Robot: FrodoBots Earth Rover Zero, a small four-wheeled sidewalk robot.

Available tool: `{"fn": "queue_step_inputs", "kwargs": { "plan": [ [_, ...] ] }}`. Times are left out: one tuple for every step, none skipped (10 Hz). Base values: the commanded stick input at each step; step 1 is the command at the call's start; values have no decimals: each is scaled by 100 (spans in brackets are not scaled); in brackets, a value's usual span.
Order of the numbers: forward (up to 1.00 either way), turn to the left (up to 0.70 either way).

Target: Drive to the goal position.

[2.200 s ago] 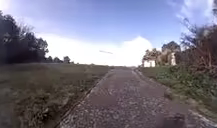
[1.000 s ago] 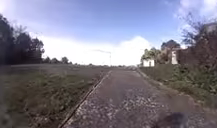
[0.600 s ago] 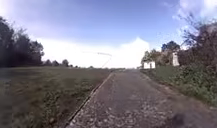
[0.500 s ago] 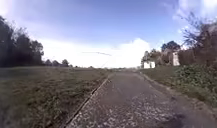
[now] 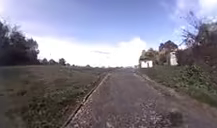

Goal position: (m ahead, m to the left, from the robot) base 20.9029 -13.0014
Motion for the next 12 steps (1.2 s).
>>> {"fn": "queue_step_inputs", "kwargs": {
  "plan": [
    [70, -1],
    [70, 0],
    [70, 0],
    [70, 0],
    [70, 0],
    [70, 0],
    [70, 0],
    [70, 0],
    [70, 0],
    [70, 0],
    [70, 0],
    [70, 0]
  ]
}}
